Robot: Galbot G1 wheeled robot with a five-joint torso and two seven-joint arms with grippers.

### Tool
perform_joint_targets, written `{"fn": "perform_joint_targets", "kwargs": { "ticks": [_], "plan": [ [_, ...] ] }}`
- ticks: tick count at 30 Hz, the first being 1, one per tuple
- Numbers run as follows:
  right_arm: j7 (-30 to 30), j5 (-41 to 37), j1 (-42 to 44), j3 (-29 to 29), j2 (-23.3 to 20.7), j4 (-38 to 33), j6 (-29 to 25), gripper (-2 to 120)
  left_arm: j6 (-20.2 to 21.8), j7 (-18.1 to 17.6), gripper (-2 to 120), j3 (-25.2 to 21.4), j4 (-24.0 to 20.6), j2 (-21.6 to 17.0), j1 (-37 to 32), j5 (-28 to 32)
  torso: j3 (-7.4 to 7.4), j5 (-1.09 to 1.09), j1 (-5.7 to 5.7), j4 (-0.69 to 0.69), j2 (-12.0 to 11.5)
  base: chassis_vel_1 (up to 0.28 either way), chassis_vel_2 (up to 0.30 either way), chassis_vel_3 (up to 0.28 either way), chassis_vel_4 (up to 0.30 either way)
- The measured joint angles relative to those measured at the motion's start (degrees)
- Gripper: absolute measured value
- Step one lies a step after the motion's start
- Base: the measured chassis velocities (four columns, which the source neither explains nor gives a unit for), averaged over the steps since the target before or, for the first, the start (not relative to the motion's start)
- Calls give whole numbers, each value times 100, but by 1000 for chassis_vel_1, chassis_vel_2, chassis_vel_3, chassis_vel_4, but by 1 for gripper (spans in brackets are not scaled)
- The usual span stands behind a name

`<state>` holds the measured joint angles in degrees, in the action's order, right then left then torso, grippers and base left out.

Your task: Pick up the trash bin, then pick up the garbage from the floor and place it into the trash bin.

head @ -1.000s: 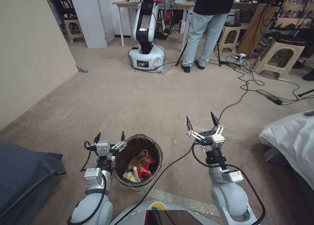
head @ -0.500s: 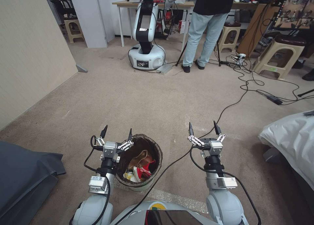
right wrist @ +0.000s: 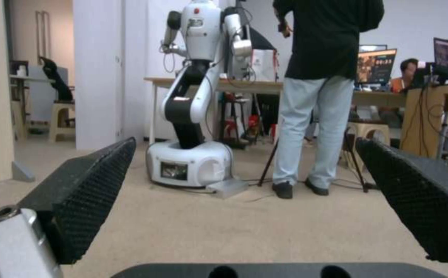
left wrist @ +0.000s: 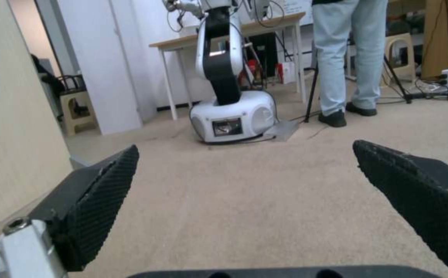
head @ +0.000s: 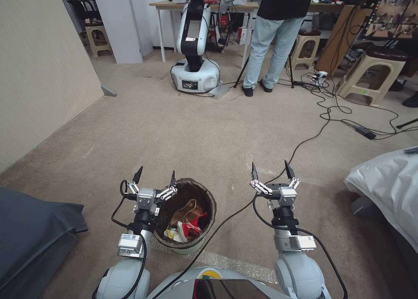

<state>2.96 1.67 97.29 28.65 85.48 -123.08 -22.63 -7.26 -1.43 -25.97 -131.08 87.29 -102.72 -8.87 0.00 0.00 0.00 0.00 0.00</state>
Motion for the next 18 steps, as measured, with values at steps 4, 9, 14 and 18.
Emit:
{"fn": "perform_joint_targets", "kwargs": {
  "ticks": [4,9,14,18],
  "plan": [
    [-1,-1,-1,1,-1,-2,-2,100,8,-3,100,0,0,0,0,6,0,0,0,0,0,0,0,0,0],
    [-3,-2,-2,1,-2,-3,-4,100,13,-7,100,1,1,0,0,11,0,0,0,0,0,0,0,0,0],
    [-4,-3,-3,1,-4,-4,-5,100,19,-11,100,1,0,-1,1,15,0,0,0,0,0,0,0,0,0],
    [-6,-3,-4,1,-5,-5,-6,100,22,-13,100,2,1,-1,1,18,0,0,0,0,0,0,0,0,0]
  ]
}}
